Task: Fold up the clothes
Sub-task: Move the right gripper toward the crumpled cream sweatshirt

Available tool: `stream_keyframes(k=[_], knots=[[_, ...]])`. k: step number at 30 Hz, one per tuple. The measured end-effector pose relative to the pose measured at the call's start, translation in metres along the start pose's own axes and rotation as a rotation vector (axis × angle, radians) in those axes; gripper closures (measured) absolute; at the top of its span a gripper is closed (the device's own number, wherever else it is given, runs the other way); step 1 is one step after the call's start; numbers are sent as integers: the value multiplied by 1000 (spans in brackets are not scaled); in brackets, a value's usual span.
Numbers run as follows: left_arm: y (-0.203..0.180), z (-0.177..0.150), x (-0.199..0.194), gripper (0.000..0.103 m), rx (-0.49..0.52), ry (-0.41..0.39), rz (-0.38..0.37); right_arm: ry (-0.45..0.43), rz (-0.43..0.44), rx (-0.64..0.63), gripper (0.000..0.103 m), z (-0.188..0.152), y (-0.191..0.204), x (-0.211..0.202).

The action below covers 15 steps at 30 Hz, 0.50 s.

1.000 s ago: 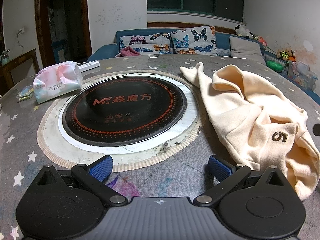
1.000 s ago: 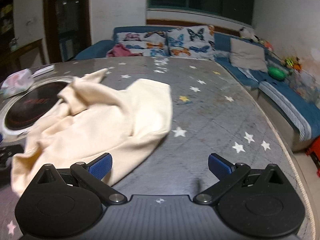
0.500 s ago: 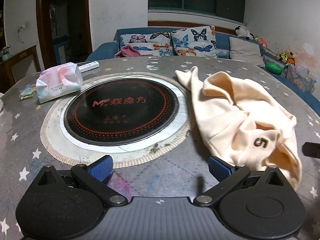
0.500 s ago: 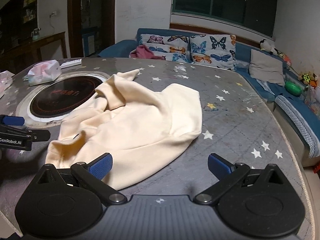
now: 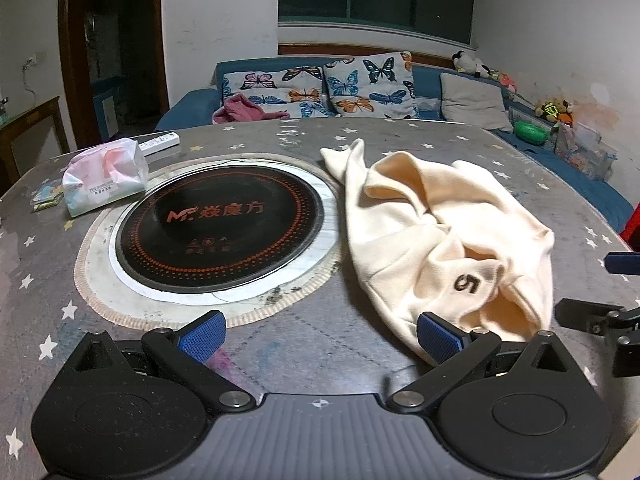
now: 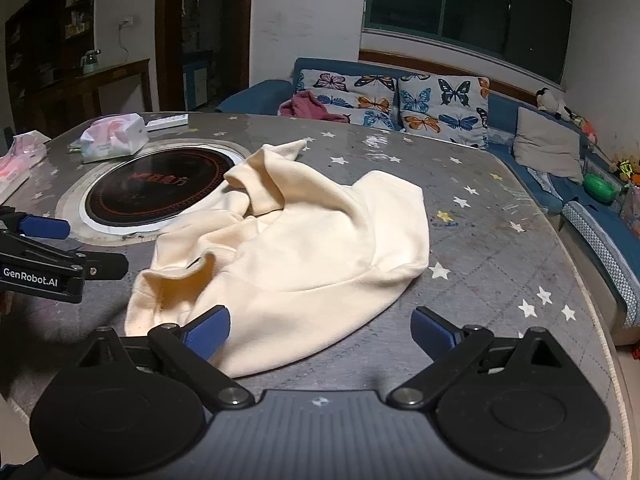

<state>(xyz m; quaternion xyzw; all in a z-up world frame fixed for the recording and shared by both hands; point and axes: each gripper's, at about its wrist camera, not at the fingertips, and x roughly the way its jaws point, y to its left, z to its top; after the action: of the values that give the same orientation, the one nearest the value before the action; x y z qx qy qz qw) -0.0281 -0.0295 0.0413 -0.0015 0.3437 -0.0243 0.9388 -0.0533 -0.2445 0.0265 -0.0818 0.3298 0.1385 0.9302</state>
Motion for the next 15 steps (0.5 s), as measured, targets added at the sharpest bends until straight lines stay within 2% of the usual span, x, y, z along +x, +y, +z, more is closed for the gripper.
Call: stream_keyframes(k=[15], knots=[[-10,8,-9,0,17,12,-9,-2,11,-24,12,3,7,-7]])
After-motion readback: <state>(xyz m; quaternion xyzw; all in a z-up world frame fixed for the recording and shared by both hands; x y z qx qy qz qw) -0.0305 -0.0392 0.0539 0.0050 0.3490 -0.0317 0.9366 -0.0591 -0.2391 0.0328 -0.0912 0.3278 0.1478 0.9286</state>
